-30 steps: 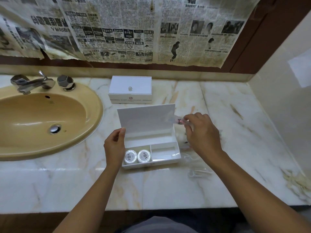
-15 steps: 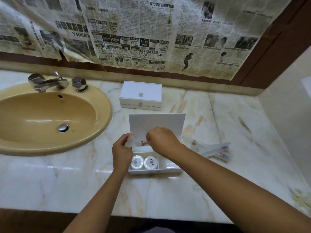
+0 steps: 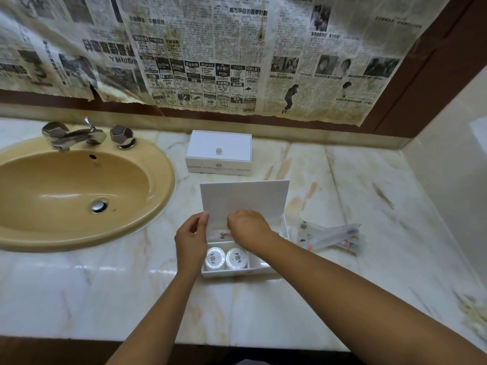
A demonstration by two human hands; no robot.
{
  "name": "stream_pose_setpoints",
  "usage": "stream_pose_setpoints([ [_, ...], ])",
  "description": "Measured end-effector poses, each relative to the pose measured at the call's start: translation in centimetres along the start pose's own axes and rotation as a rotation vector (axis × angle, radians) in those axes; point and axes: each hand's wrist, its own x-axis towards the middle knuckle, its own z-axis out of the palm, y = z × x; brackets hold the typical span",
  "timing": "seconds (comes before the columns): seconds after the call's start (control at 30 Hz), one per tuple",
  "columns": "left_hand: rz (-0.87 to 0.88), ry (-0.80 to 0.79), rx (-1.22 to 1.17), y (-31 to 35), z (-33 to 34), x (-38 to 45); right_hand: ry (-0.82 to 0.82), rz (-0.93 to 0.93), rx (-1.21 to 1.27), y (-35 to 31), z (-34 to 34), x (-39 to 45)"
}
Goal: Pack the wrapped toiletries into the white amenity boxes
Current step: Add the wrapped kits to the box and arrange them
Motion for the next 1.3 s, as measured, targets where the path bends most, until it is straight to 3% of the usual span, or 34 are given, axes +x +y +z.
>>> stream_pose_setpoints([
  [0.13,-0.007,0.002,-0.019,0.1,0.1,-0.1,0.103,0.042,0.138,0.2,0.4,-1.0],
  [0.27,-0.008,0.002,-0.010,0.0,0.2,0.0,-0.072,0.048,0.333,-0.4,1.4,-1.5],
  [0.43,-0.002,0.000,-0.003,0.1,0.1,-0.1,-0.070,0.022,0.403,0.4,1.7,-2.1],
  [0.67,0.009,-0.004,-0.001,0.3,0.2,-0.3,0.263,0.097,0.492,4.8,-1.1,-5.0],
  [0.8,0.009,-0.008,-0.004,0.2,0.1,-0.3,0.311,0.267,0.413,9.1,-1.0,-6.7],
  [0.9,0.019,-0.011,-0.011,0.3,0.1,-0.3,0.170,0.374,0.248,11.7,0.0,-7.7],
  [1.07,0.017,-0.011,-0.014,-0.1,0.1,-0.1,0.015,0.346,0.031,13.7,3.1,-8.9],
  [1.3,0.008,-0.012,-0.013,-0.2,0.1,0.0,0.106,0.326,-0.013,14.4,4.6,-8.6],
])
